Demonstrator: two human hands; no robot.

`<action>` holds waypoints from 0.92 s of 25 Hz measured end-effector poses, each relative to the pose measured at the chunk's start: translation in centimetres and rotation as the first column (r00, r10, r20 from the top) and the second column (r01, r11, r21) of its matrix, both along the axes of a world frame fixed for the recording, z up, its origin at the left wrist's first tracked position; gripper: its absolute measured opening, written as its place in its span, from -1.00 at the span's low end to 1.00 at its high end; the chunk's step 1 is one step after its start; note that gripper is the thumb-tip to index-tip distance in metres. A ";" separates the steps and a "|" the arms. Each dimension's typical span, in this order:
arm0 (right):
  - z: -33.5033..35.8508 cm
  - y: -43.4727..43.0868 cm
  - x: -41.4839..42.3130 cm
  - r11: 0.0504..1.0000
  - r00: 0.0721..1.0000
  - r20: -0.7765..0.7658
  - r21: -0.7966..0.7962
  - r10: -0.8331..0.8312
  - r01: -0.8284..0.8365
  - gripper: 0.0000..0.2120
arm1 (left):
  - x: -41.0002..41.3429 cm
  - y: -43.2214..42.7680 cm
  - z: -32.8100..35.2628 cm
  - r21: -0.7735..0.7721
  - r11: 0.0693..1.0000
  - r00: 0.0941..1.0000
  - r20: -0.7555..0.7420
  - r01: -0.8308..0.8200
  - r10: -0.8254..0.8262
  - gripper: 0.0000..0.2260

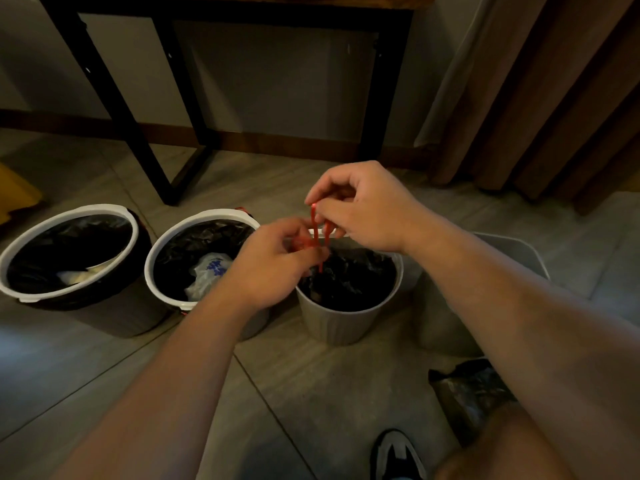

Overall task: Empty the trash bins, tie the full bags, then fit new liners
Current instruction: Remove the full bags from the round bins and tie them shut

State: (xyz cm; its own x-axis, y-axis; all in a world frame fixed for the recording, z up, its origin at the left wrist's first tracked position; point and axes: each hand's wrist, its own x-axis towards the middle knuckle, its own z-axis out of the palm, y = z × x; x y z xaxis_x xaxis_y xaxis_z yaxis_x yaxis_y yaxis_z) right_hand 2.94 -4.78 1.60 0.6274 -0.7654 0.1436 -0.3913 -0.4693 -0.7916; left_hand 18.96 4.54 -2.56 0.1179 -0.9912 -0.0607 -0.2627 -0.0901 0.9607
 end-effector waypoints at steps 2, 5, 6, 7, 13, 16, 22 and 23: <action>0.0 0.6 0.1 0.999 0.999 0.015 0.008 0.031 -0.031 -0.85 | -0.5 -0.8 0.8 -0.007 0.996 0.992 0.096 0.085 -0.084 -0.93; 0.1 0.3 -0.7 0.988 0.987 0.147 0.150 -0.070 0.048 -0.83 | 0.3 -2.2 0.7 -0.023 1.000 0.996 0.082 -0.016 0.018 -0.92; 0.0 0.0 -1.3 0.973 0.986 0.103 0.203 -0.130 0.107 -0.86 | 0.6 -2.5 0.6 -0.018 0.999 0.996 0.080 -0.049 0.050 -0.87; -0.2 -0.2 -1.9 0.957 0.989 -0.040 0.248 -0.142 0.148 -0.91 | 1.0 -2.9 0.4 -0.017 0.998 0.994 0.096 -0.058 0.059 -0.83; -6.8 0.9 -3.2 0.944 0.755 -0.635 0.324 0.164 0.067 -0.07 | 0.9 -3.4 -0.8 -0.039 0.989 0.988 0.065 0.141 -0.138 -0.81; -9.8 0.7 -3.0 0.981 0.859 -0.509 0.190 0.056 0.049 -0.14 | 0.5 -3.0 -1.7 -0.063 0.985 0.985 -0.050 0.162 -0.165 -0.85; -11.3 0.6 -1.7 0.993 0.964 -0.251 0.051 -0.094 0.110 -0.71 | -0.6 -2.8 -2.4 -0.064 0.993 0.980 -0.161 0.104 -0.113 -0.80; -11.1 0.7 -1.6 0.992 0.978 -0.184 0.051 -0.100 0.111 -0.81 | -0.7 -2.9 -2.1 -0.069 0.992 0.982 -0.147 0.105 -0.114 -0.76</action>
State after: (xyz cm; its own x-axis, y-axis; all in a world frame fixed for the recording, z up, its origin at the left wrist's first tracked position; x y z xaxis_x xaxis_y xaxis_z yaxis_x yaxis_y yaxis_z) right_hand 1.31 -4.12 -9.48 0.5536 -0.8327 -0.0132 -0.5751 -0.3708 -0.7292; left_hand 18.23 1.65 -4.71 0.0022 -1.0000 -0.0092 -0.1196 -0.0094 0.9928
